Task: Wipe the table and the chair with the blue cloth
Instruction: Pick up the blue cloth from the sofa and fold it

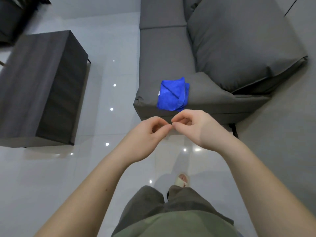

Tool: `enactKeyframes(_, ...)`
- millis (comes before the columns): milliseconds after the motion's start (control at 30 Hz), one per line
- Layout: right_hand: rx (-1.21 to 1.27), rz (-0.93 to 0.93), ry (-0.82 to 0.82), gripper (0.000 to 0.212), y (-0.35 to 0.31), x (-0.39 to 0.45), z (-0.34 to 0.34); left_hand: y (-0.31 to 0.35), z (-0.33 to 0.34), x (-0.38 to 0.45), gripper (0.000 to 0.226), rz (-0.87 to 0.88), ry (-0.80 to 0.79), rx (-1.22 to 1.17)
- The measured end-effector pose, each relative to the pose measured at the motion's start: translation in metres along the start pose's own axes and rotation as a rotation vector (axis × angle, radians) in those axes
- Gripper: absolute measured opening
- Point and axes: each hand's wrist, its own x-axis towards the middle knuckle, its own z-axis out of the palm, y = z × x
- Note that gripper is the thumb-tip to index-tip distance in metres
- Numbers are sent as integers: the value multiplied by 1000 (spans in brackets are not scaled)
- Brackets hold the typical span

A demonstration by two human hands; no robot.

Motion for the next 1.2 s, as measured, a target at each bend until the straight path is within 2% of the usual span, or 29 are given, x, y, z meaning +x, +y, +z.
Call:
enactKeyframes(267, 28, 28, -27, 11, 8, 93, -37, 9, -21, 95, 13, -35, -25, -70)
enactKeyframes(433, 25, 98, -58, 10, 16, 169, -51, 0, -34, 181, 11, -53, -46, -83)
enactKeyframes(633, 37, 218, -13, 10, 30, 259, -67, -7, -46, 297, 14, -68, -132, -52)
enactKeyframes(800, 41, 295, -1, 12, 48, 315, -75, -14, -36, 368, 15, -90, -203, -35)
enactKeyframes(1033, 7, 392, -3, 11, 110, 394, -69, -45, -3, 449, 14, -141, -270, 94)
enactKeyframes(1100, -34, 419, 5, 21, 127, 408, -64, -55, 6, 466, 18, -144, -276, 111)
enactKeyframes(1200, -103, 444, 24, 48, 155, 432, -57, -72, 18, 496, 29, -67, -230, 183)
